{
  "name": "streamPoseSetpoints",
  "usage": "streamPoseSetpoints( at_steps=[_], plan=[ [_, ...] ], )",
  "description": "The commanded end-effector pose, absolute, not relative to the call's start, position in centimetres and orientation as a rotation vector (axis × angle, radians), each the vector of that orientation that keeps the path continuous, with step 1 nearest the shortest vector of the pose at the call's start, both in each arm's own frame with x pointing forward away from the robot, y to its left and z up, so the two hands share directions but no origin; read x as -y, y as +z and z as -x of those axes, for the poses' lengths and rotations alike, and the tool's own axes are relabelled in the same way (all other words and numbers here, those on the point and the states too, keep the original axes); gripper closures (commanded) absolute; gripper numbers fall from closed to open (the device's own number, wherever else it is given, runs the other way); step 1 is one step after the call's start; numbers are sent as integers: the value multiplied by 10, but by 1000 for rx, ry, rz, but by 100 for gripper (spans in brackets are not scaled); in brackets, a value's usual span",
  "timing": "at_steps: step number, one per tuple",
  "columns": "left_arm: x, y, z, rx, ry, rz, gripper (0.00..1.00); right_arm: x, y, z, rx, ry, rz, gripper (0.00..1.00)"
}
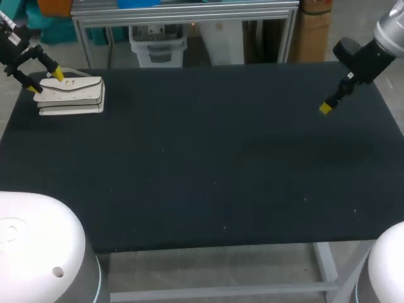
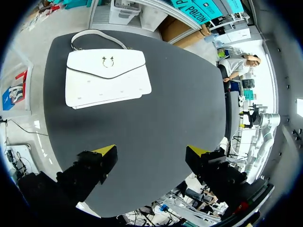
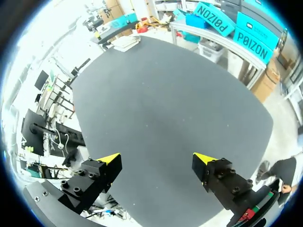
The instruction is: Pick up the bag, open it, inspect its contents, close it, and place it on the opposite side
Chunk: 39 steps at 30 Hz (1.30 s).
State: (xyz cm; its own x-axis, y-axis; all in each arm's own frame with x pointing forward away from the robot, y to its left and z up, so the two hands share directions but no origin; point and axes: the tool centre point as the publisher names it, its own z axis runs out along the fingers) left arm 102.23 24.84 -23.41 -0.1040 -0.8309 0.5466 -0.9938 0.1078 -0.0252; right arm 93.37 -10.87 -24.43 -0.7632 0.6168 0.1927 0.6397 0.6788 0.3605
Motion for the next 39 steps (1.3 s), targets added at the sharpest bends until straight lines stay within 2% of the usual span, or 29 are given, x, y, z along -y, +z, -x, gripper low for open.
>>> streamPoseSetpoints(
  at_steps=[1,11,26,36,39],
  plan=[
    [-248,-243,-1032,2023,608,-1639,0,109,-245,-932,2830,-645,1058,0],
    [-296,-276,-1072,1895,666,-1727,0,78,-280,-931,2945,-904,792,0],
    [-358,-327,-1128,1641,706,-1794,0,65,-305,-907,3047,-1022,475,0],
    [-351,-340,-1140,1579,718,-1734,0,59,-312,-899,3076,-1042,323,0],
    [-348,-340,-1143,1574,729,-1716,7,57,-315,-898,3073,-1049,295,0]
  ],
)
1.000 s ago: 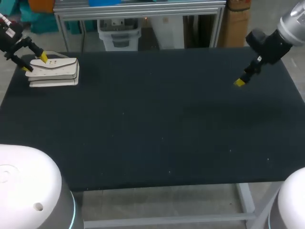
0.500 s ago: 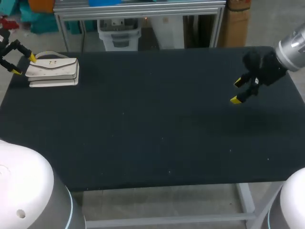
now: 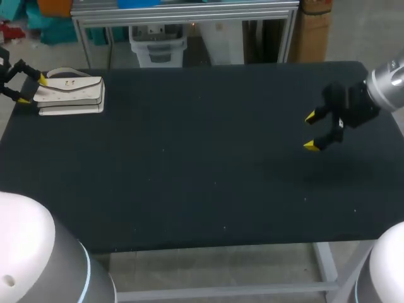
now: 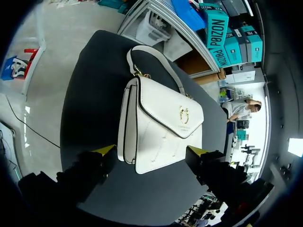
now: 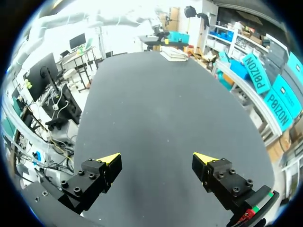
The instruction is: Pick up the bag, open it, inspect its contents, close it, and place it on the opposite side
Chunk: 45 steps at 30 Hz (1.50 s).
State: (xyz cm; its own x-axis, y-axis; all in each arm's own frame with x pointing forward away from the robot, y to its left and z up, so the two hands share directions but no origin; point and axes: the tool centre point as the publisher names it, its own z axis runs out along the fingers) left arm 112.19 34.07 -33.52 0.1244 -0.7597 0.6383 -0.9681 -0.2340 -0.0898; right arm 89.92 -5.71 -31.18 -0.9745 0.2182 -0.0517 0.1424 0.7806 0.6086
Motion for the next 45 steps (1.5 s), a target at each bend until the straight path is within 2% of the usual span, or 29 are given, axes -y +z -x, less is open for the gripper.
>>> streamPoseSetpoints(
  at_steps=[1,2,3,7,9,13,16,18,19,31,45],
  plan=[
    [-347,-340,-1144,1573,731,-1709,11,57,-316,-897,-2849,975,-262,0],
    [-345,-340,-1145,1572,725,-1708,21,56,-316,-896,-2849,978,-258,0],
    [-344,-341,-1146,1573,715,-1709,27,56,-317,-896,-2849,981,-256,0],
    [-342,-346,-1148,1561,700,-1705,34,56,-320,-894,-2845,991,-248,0],
    [-341,-347,-1149,1548,698,-1683,48,55,-321,-894,-2846,993,-235,0],
    [-338,-349,-1150,1543,681,-1661,53,54,-323,-891,-2851,1002,-186,0],
    [-336,-350,-1151,1544,658,-1662,66,52,-325,-890,-2869,996,-159,0],
    [-335,-351,-1151,1544,649,-1657,82,50,-326,-889,-2878,999,-131,0],
    [-334,-351,-1151,1545,639,-1654,100,49,-326,-888,-2887,996,-109,0],
    [-315,-344,-1142,1558,604,-1609,100,44,-329,-888,-2924,999,-35,0],
    [-237,-341,-1102,1632,621,-1494,100,44,-329,-888,-2924,999,-35,0]
  ],
)
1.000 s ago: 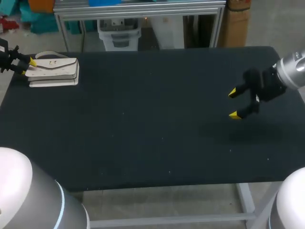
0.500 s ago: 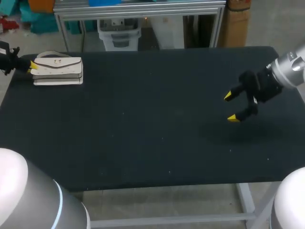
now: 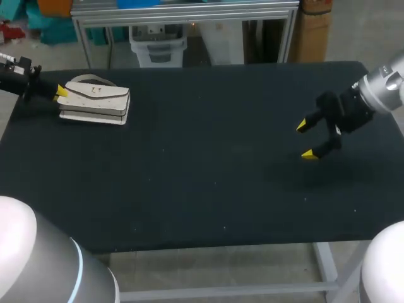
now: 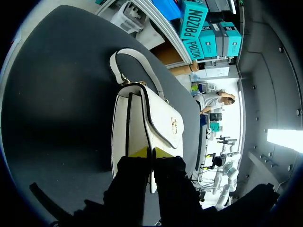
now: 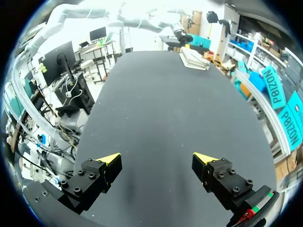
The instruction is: Pick up the bag, open it, inspect its contents, close it, and place it on the opposite side
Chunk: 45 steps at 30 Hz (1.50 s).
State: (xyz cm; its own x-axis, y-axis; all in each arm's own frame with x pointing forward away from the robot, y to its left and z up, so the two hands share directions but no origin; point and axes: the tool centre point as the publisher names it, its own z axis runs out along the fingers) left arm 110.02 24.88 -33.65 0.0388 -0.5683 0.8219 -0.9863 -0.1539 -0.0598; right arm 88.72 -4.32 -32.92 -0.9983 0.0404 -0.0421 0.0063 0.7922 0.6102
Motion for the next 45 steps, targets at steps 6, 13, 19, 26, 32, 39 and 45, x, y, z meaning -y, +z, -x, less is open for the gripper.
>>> streamPoseSetpoints(
  at_steps=[6,13,19,26,32,39,45],
  plan=[
    [-206,-345,-1082,1579,741,-1510,100,44,-329,-888,-2924,999,-35,0],
    [-184,-337,-1069,1523,886,-1514,100,44,-329,-888,-2924,999,-35,0],
    [-181,-339,-1061,1539,863,-1512,56,44,-329,-888,-2924,999,-35,0],
    [-189,-326,-1056,1672,754,-1470,0,44,-329,-888,-2924,999,-35,0],
    [-202,-324,-1062,1775,583,-1374,0,44,-329,-888,-2924,999,-35,0],
    [-201,-337,-1065,1815,444,-1224,9,44,-329,-888,-2924,999,-35,0],
    [-194,-344,-1065,1838,386,-1166,44,44,-329,-888,-2924,999,-35,0]
  ],
)
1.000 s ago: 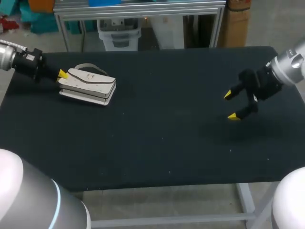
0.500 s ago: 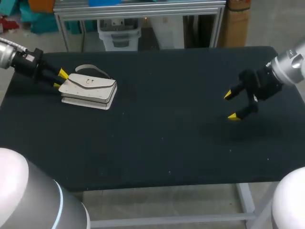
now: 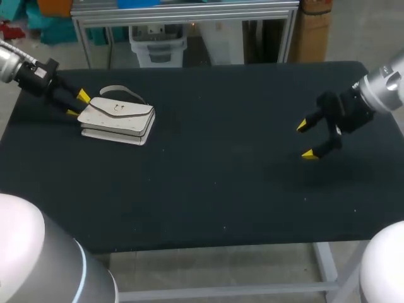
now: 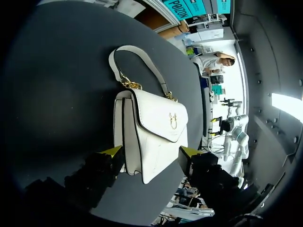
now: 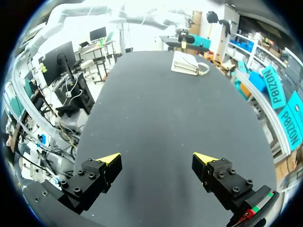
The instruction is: Pick up the bag, open it, inspect its contents, close it, and place it on the opposite side
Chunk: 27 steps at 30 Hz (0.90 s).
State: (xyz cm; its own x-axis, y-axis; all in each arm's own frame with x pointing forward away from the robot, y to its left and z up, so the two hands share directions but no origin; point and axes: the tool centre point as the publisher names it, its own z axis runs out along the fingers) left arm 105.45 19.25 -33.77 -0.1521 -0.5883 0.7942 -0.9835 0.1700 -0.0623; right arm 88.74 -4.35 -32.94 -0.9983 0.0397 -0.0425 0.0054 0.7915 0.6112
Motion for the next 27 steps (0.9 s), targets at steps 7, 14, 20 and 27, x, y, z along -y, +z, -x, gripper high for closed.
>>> streamPoseSetpoints(
  at_steps=[7,14,20,27],
  plan=[
    [-188,-348,-1061,1860,331,-1145,69,44,-329,-888,-2924,999,-35,0],
    [-184,-349,-1046,1876,275,-1155,100,44,-329,-888,-2924,999,-35,0],
    [-178,-354,-1037,1880,285,-1236,100,44,-329,-888,-2924,999,-35,0],
    [-160,-353,-1028,1823,457,-1330,100,44,-329,-888,-2924,999,-35,0]
  ],
)
